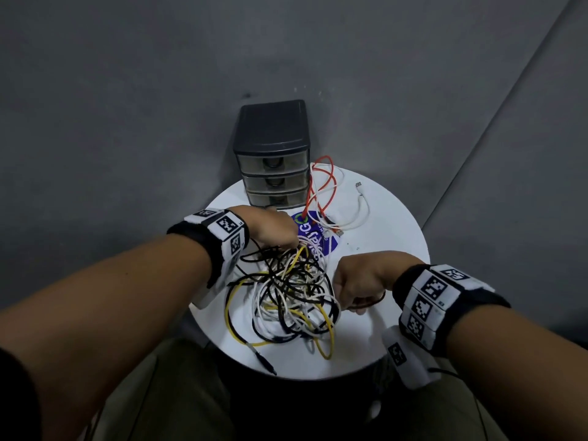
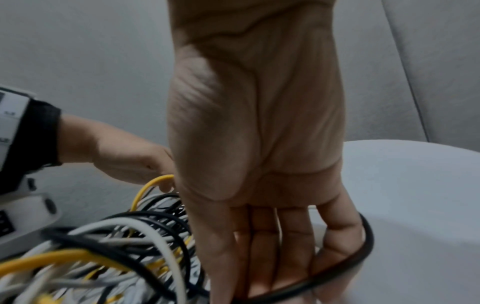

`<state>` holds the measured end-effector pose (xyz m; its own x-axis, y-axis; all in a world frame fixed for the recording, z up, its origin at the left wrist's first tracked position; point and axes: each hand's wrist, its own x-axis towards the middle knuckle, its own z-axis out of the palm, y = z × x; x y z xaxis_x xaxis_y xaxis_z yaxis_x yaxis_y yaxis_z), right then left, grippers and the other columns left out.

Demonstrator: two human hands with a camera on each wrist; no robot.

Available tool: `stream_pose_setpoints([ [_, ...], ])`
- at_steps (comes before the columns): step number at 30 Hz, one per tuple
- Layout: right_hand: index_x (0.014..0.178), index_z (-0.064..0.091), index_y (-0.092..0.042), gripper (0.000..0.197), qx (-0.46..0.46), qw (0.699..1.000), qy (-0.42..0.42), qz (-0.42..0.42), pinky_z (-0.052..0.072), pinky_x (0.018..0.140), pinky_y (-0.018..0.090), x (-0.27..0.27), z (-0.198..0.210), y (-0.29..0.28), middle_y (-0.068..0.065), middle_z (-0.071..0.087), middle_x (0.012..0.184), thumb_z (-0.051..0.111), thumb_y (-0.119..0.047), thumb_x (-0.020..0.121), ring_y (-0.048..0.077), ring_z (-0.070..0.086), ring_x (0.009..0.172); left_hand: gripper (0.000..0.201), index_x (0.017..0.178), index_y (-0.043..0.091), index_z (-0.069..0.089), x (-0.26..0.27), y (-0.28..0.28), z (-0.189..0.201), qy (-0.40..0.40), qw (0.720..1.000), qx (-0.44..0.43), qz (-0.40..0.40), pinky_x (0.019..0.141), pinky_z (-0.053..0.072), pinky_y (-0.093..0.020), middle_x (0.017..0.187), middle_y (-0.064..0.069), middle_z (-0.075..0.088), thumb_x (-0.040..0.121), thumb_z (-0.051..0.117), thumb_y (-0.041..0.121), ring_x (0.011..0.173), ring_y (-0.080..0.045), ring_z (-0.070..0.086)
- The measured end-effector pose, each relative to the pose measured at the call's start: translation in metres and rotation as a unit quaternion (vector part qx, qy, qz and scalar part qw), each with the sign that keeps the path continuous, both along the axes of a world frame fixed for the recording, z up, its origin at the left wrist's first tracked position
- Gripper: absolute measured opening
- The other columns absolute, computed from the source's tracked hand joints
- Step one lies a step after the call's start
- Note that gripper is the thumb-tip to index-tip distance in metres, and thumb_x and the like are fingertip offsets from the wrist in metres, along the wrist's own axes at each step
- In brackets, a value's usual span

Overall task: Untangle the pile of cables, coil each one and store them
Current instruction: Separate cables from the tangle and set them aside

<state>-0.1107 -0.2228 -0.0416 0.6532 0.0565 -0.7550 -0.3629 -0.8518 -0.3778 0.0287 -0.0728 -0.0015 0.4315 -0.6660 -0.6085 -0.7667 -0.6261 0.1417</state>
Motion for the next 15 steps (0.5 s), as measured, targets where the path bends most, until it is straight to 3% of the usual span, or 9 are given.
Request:
stream_pose_setpoints([
  [3,0.09,0.07,-0.004,0.006,0.001,1.0,0.01,0.004,0.057,0.071,0.036,0.0012,0.0019,-0.0007,0.003,0.069,0.063,0.067,-0.008,0.092,0.018,0.067,0.061,0.013,0.08,0.009,0.052,0.0036,0.0001,0.0016,0.084,0.995,-0.032,0.044,0.06,0.028,-0.031,0.081,-0.011,0.046,0.09,0.051,0.017,0.068,-0.021,0.032],
  [5,0.099,0.07,-0.001,0.012,-0.004,1.0,0.013,0.006,0.055,0.072,0.033,0.0018,0.0022,-0.0015,0.006,0.072,0.073,0.064,-0.01,0.094,0.019,0.069,0.067,0.016,0.081,0.009,0.063,0.0045,0.0005,0.002,0.12,0.989,-0.062,0.057,0.058,0.036,-0.024,0.075,-0.005,0.055,0.091,0.05,0.013,0.065,-0.018,0.043],
  [7,0.103,0.069,0.0,0.015,-0.001,1.0,0.013,0.005,0.055,0.076,0.034,0.0023,0.0024,-0.0018,0.006,0.073,0.077,0.062,-0.01,0.095,0.018,0.069,0.067,0.022,0.083,0.009,0.066,0.0048,0.0,0.0019,0.124,0.986,-0.093,0.067,0.058,0.039,-0.02,0.075,-0.002,0.06,0.096,0.048,0.007,0.064,-0.013,0.048],
  [10,0.098,0.066,-0.005,0.008,0.011,1.0,0.01,0.003,0.056,0.08,0.035,0.0011,0.0032,-0.0026,0.003,0.072,0.074,0.059,-0.01,0.097,0.014,0.069,0.063,0.024,0.085,0.0,0.072,0.0065,-0.0023,0.0022,0.115,0.983,-0.123,0.068,0.068,0.042,-0.027,0.077,-0.002,0.064,0.094,0.05,0.005,0.07,-0.014,0.052],
  [12,0.097,0.065,-0.007,0.007,0.014,1.0,0.006,-0.003,0.055,0.075,0.032,-0.0009,0.0032,-0.0027,0.002,0.072,0.072,0.058,-0.009,0.097,0.013,0.069,0.062,0.022,0.091,-0.005,0.072,0.0063,-0.0015,0.0035,0.116,0.985,-0.111,0.057,0.073,0.042,-0.028,0.077,-0.002,0.063,0.093,0.052,0.002,0.074,-0.016,0.051],
  [15,0.098,0.064,-0.007,0.008,0.013,1.0,0.0,-0.014,0.05,0.064,0.028,-0.0042,0.003,-0.0017,0.004,0.071,0.074,0.057,-0.01,0.097,0.016,0.068,0.063,0.017,0.082,-0.002,0.071,0.0081,0.0013,0.0052,0.154,0.98,-0.104,0.076,0.069,0.039,-0.03,0.073,-0.003,0.061,0.09,0.058,0.005,0.071,-0.018,0.048],
])
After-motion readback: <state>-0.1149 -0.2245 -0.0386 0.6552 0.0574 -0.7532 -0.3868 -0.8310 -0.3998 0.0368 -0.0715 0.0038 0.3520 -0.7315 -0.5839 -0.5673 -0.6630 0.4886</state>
